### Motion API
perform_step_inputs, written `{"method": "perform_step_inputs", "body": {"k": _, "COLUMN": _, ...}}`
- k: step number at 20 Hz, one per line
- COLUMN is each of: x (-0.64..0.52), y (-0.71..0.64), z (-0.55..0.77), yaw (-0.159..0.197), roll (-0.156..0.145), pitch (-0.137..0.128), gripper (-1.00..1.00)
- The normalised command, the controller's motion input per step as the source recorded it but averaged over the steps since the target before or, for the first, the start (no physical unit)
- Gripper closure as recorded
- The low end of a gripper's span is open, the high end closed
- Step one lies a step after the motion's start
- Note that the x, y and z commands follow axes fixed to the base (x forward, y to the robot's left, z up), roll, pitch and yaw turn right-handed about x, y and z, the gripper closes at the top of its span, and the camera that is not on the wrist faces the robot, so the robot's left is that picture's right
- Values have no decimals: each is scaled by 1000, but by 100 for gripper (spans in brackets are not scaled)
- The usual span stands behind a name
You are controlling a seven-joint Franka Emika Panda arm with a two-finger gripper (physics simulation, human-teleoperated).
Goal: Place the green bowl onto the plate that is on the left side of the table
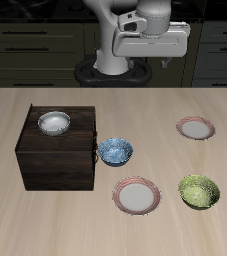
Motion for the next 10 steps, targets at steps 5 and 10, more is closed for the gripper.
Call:
{"method": "perform_step_inputs", "body": {"k": 5, "x": 337, "y": 246, "z": 93, "yaw": -15, "roll": -14, "pitch": 7, "gripper": -100}}
{"method": "perform_step_inputs", "body": {"k": 10, "x": 205, "y": 194, "z": 131, "yaw": 4, "roll": -10, "pitch": -28, "gripper": -100}}
